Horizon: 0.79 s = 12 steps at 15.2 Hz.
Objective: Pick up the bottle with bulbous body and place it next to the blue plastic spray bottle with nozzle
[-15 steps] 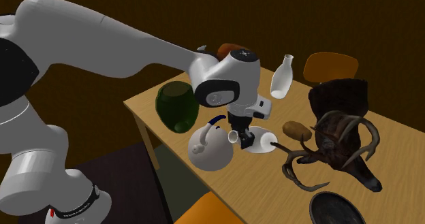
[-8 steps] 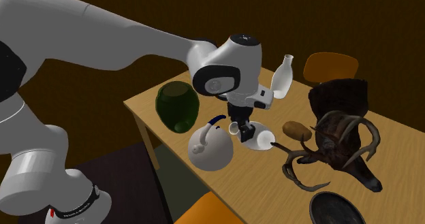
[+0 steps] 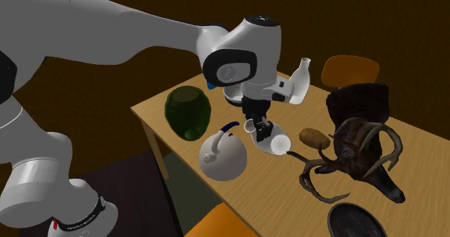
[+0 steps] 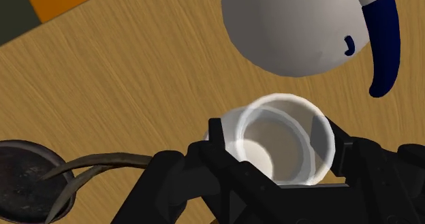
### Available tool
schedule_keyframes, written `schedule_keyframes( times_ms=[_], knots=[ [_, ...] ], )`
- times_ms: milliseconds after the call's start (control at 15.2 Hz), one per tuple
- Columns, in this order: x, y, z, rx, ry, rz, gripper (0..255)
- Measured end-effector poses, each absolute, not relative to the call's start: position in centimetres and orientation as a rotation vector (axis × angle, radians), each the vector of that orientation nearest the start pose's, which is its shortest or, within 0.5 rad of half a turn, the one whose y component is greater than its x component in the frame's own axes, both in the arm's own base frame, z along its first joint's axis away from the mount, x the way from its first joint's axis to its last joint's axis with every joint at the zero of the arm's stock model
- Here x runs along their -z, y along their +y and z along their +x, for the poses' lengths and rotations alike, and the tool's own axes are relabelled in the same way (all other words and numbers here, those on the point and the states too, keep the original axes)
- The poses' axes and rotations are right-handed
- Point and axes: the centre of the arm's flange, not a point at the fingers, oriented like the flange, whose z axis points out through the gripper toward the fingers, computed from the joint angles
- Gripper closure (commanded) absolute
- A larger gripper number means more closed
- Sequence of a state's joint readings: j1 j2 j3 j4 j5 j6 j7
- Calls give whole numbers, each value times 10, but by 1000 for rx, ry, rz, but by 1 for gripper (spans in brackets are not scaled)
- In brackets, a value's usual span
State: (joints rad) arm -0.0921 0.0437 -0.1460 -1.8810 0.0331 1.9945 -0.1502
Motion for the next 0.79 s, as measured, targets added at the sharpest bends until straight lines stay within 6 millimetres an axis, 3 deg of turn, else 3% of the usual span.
schedule_keyframes(
  times_ms=[792],
  knots=[
    [-554,-136,566,121,162,-3127,255]
  ],
)
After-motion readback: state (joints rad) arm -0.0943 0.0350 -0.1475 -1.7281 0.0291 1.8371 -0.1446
